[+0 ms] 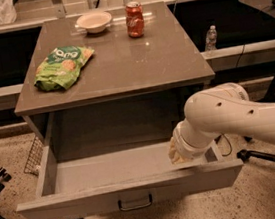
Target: Open top drawer
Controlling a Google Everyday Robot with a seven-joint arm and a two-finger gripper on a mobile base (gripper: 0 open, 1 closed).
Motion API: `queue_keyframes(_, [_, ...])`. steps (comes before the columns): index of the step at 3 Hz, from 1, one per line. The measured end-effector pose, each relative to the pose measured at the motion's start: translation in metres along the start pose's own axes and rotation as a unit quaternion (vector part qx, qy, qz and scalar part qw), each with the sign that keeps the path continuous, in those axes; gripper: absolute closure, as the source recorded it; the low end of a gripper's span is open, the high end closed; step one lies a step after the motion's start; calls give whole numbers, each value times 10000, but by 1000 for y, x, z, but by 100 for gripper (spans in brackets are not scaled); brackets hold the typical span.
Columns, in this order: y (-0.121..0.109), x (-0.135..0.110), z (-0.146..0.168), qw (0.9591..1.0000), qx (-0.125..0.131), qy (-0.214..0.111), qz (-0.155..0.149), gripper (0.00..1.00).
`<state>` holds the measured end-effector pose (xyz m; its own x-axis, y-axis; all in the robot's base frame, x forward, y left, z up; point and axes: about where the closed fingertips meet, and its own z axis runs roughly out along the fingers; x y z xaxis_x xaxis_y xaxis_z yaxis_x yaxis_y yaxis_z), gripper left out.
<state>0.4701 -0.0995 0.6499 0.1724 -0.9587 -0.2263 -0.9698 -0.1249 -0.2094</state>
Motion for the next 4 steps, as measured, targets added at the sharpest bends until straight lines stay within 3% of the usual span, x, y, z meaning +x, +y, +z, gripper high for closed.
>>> queue_keyframes(1, [39,-9,-19,9990,-224,346,160,100])
queue_keyframes(3, [83,-20,-31,9961,-569,561,385,100])
queue_keyframes(4, [86,-20,-31,9958,-595,575,399,74])
